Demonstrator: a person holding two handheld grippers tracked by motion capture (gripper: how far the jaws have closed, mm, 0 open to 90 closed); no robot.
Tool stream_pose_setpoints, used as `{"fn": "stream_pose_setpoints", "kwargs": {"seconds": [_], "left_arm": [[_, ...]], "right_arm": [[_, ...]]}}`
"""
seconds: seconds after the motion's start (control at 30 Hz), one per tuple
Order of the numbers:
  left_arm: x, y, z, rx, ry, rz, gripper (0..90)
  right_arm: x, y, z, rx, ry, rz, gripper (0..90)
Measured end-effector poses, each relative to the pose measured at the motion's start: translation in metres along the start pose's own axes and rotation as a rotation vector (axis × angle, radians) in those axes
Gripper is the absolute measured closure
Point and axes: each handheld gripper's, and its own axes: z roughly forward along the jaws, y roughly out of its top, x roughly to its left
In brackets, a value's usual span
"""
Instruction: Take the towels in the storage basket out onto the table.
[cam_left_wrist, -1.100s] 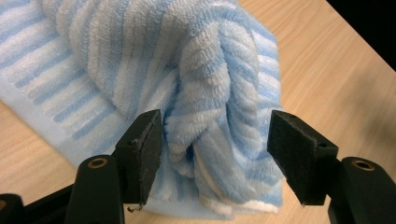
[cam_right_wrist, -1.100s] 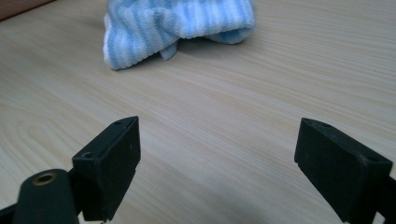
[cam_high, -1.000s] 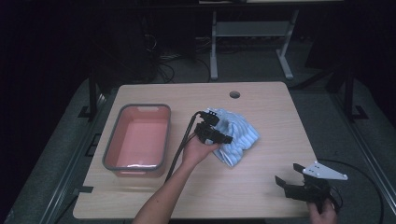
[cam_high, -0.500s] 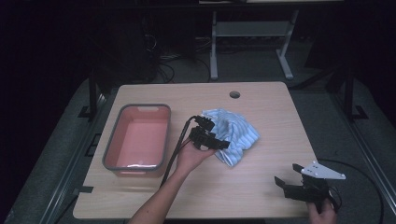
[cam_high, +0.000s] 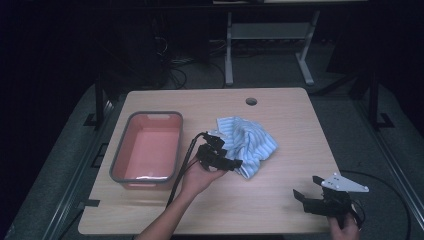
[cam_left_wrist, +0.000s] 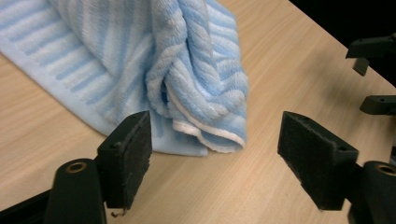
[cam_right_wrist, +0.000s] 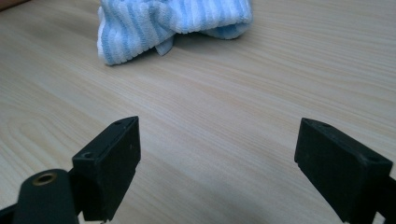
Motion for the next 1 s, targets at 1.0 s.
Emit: {"fn": "stream_pose_setpoints", "kwargs": {"seconds": [1.0], "left_arm": [[-0.012,-0.044,-0.026,-0.044,-0.056,0.034,24.8]], "right_arm": [[0.0,-0.001,0.004,0.025,-0.014,-0.011,13.8]]}}
